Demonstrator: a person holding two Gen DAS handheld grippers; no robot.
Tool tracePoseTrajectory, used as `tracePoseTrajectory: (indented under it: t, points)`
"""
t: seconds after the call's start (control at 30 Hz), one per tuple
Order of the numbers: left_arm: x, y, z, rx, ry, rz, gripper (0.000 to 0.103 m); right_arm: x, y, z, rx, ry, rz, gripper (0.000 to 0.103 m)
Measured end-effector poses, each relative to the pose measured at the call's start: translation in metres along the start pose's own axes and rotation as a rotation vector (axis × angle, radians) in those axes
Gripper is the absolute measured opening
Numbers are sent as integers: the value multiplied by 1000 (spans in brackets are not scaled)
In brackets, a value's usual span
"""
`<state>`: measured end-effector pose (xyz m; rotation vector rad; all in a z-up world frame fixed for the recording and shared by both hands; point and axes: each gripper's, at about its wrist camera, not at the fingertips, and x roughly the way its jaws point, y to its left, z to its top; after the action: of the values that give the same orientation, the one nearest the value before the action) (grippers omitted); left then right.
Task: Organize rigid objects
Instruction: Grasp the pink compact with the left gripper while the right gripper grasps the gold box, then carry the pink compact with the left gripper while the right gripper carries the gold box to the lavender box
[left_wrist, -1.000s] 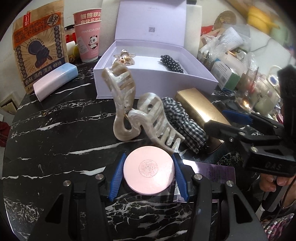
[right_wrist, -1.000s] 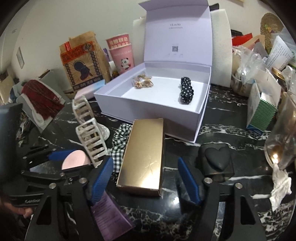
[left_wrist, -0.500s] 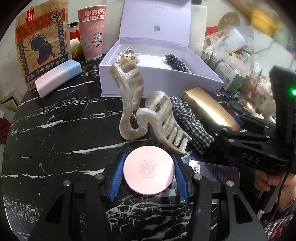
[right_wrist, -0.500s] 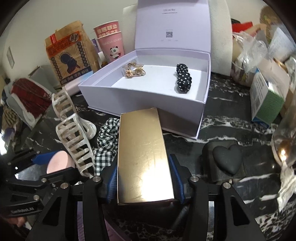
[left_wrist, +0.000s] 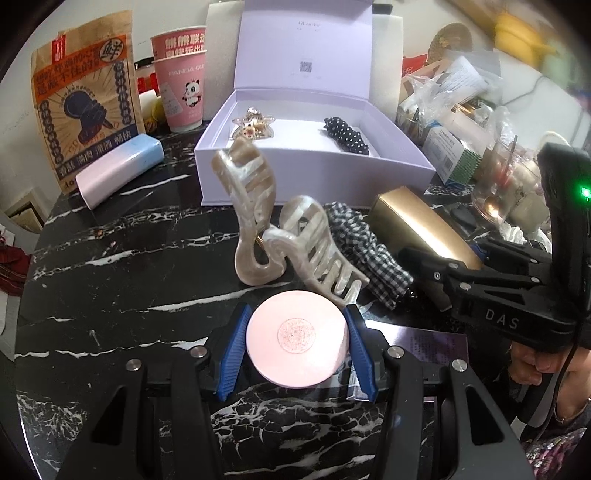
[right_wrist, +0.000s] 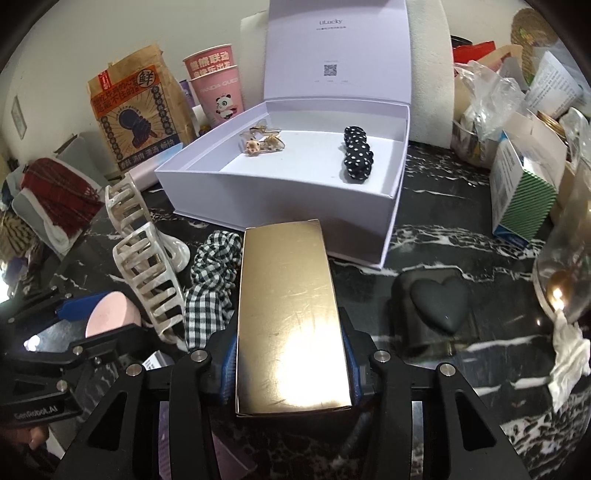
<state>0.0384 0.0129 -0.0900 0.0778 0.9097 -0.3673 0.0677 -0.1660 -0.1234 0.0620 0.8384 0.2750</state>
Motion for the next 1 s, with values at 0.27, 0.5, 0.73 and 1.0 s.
tracePoseTrajectory:
  t: [0.27,0.5,0.73,1.0]
  points:
    - [-21,-10,6,12,-39,20,51,-24,2,-9,10,-24,18,44]
    - [-45,-25,6,7,-96,32,51,-54,5,-16,-1,-64,46,44]
    - [-65,-40,4,-1,-151,24,51,-86,7,-24,-18,-108,50,44]
    - [-65,-43,13,-12,-140,-12,51,-100,6,-32,-15,-103,47,44]
